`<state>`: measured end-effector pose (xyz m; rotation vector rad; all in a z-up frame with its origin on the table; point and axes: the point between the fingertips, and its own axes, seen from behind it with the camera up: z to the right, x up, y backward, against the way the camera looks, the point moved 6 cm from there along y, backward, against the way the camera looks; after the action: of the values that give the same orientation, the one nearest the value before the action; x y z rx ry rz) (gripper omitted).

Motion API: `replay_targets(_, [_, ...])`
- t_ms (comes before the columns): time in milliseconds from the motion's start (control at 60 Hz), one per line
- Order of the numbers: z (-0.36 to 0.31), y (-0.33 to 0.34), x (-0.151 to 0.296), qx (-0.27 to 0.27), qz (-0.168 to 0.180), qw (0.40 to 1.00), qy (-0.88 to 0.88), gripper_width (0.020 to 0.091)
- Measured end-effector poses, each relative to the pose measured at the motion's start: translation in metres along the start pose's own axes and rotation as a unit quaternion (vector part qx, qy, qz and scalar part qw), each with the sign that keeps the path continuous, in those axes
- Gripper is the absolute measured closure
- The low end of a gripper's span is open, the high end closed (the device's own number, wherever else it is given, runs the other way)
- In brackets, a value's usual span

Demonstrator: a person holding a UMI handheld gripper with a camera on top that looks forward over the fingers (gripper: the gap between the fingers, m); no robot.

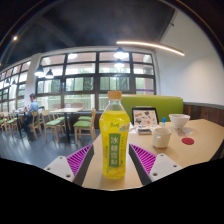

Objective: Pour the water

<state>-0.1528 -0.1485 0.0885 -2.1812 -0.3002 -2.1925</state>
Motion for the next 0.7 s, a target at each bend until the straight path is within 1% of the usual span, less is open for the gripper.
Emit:
replay_targets(67, [0.006, -0.026, 0.003, -0.011, 0.008, 1.0, -0.007, 0.0302])
replay_targets(100, [-0.007, -0.021, 0.009, -0.016, 0.008, 1.0, -0.006, 0.0309])
replay_targets(117, [-0.002, -0.035, 0.006, -0.016, 0.01, 1.0, -0.003, 0.0332])
replay_targets(183, [0.001, -0.05, 0.004, -0.029, 0.015, 0.999, 0.015, 0.0674])
replay_targets(217, [0.001, -0.053, 0.006, -0.032, 0.033, 0.999, 0.015, 0.0674])
replay_targets(233, [-0.002, -0.044, 0.009, -0.033, 0.038, 0.999, 0.016, 0.0724])
replay_targets(250, [0.007, -0.059, 0.003, -0.03, 0.042, 0.998, 0.021, 0.075])
replay_targets(267, [0.006, -0.06, 0.003, -0.027, 0.048, 0.998, 0.026, 0.0754])
replay_targets(283, [0.004, -0.061, 0.004, -0.023, 0.052, 0.998, 0.032, 0.0795])
replay_targets(300, [0.004, -0.062, 0.003, -0.02, 0.053, 0.998, 0.036, 0.0807])
replay_targets(317, [0.004, -0.063, 0.004, -0.018, 0.057, 0.997, 0.038, 0.0797])
replay_targets(333, [0.004, -0.063, 0.004, -0.018, 0.058, 0.997, 0.041, 0.0839])
replay_targets(350, [0.004, -0.064, 0.004, -0.017, 0.057, 0.997, 0.041, 0.084])
replay_targets(367, [-0.007, -0.05, 0.009, -0.018, 0.056, 0.997, 0.04, 0.0841])
replay_targets(383, [0.004, -0.064, 0.004, -0.014, 0.057, 0.997, 0.042, 0.0839])
replay_targets(400, [-0.008, -0.052, 0.009, -0.013, 0.056, 0.997, 0.044, 0.0852])
replay_targets(417, [0.012, -0.071, 0.0, -0.005, 0.06, 0.997, 0.049, 0.0854])
replay_targets(467, [0.012, -0.074, 0.0, 0.002, 0.055, 0.997, 0.051, 0.0852])
replay_targets(533, [0.012, -0.082, 0.0, 0.014, 0.041, 0.998, 0.041, 0.0851])
replay_targets(550, [-0.005, -0.067, 0.006, 0.012, 0.027, 0.999, 0.03, 0.0848])
replay_targets(583, [0.005, -0.08, 0.005, 0.024, 0.009, 1.0, 0.0, 0.0852])
replay_targets(600, [0.004, -0.082, 0.007, 0.033, 0.007, 0.999, -0.018, 0.0853])
replay_targets(633, [-0.005, -0.078, 0.021, 0.046, 0.013, 0.998, -0.051, 0.0854])
replay_targets(650, [0.008, -0.089, 0.023, 0.053, 0.014, 0.996, -0.063, 0.0853])
replay_targets(667, [0.001, -0.083, 0.028, 0.051, 0.01, 0.995, -0.081, 0.0854])
replay_targets(700, [0.02, -0.097, 0.033, 0.06, 0.004, 0.991, -0.12, 0.0852])
